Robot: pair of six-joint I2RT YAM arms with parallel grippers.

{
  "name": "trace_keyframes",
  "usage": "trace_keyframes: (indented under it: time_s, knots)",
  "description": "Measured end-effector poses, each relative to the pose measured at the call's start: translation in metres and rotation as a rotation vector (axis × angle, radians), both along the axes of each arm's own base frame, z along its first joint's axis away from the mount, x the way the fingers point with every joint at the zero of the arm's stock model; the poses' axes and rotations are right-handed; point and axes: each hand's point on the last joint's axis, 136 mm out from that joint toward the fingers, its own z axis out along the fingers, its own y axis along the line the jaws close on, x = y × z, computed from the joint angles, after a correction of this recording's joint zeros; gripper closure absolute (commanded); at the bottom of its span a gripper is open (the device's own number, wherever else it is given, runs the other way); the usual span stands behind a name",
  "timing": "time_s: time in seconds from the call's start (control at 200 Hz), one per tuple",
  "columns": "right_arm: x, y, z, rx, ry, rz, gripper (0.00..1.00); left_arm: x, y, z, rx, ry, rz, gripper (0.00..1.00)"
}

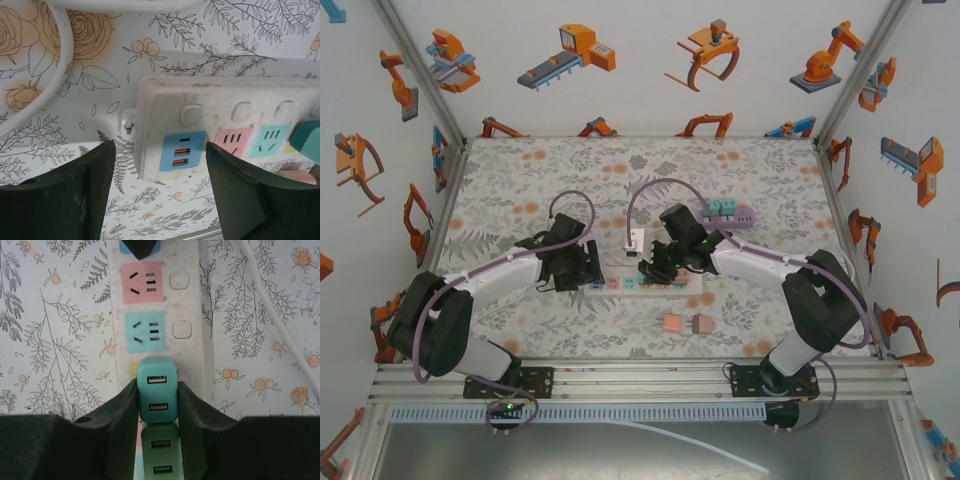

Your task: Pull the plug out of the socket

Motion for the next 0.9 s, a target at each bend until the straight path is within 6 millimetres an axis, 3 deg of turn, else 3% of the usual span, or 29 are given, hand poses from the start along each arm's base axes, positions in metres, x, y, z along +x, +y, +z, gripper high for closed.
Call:
trace_keyframes:
  time_s: [0.386,0.901]
  knots:
    - [0.000,0.000,0.002,0.004,-0.006,0.003,0.71,0.010,-0.005,0.002,0.027,-0.022,0.041,0.36]
    - [0.000,0.002,0.043,0.088,-0.073,-0.004,0.71,0.012,-0.009,0.005,0.046,-0.036,0.045,0.37]
